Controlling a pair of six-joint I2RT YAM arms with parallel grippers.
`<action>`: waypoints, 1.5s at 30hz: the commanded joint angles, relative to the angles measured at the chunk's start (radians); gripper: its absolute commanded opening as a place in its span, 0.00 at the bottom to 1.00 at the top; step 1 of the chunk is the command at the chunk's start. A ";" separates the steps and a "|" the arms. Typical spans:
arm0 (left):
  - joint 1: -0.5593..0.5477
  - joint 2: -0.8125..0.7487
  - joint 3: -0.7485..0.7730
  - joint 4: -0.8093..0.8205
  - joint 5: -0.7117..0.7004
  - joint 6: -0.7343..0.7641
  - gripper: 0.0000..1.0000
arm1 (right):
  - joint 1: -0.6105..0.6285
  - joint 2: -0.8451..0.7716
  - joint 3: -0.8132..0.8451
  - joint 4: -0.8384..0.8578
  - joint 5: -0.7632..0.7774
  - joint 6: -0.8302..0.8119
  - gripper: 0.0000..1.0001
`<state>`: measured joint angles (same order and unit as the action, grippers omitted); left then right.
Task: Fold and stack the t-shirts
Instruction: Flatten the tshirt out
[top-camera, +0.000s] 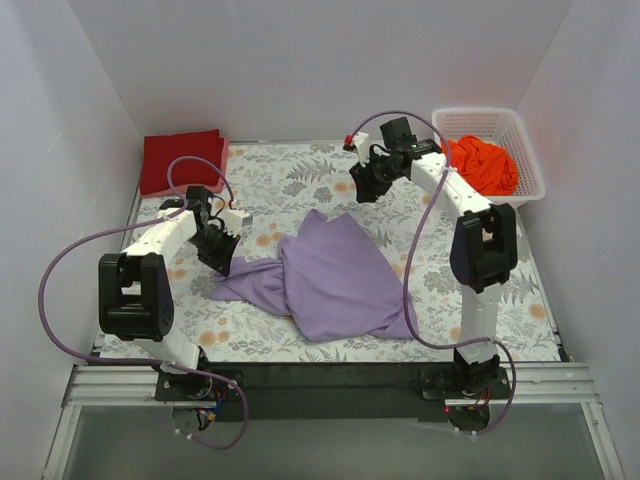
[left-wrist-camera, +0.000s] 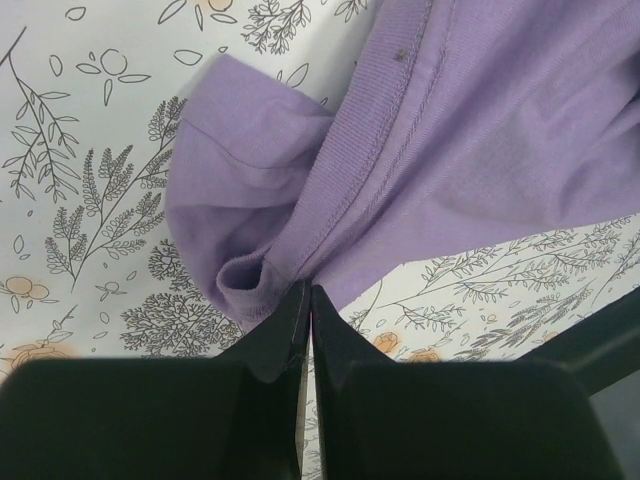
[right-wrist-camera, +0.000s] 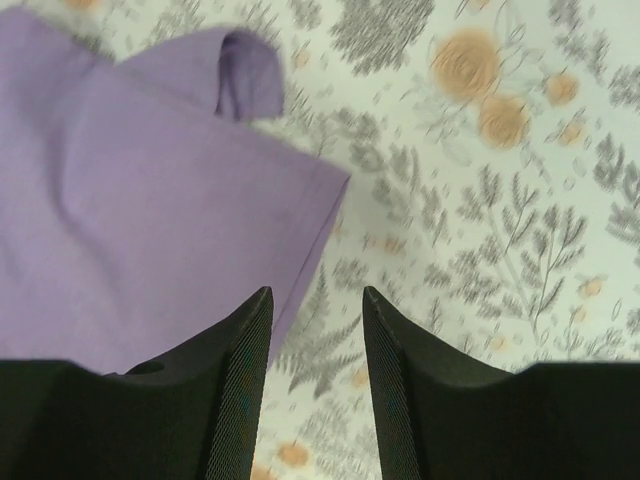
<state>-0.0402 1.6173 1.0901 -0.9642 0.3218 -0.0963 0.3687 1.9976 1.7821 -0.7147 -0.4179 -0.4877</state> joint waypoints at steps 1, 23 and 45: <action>0.000 -0.026 0.019 0.001 -0.007 0.009 0.00 | 0.022 0.136 0.137 0.041 0.079 0.084 0.48; 0.000 -0.016 0.008 0.012 -0.010 -0.008 0.00 | 0.119 0.297 0.063 0.173 0.215 0.002 0.61; 0.099 -0.097 -0.145 0.051 -0.131 0.079 0.00 | -0.278 -0.390 -0.692 -0.014 0.338 -0.334 0.01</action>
<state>0.0593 1.6047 1.0039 -0.9157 0.2588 -0.0788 0.1078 1.7111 1.2655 -0.6205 -0.1349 -0.7006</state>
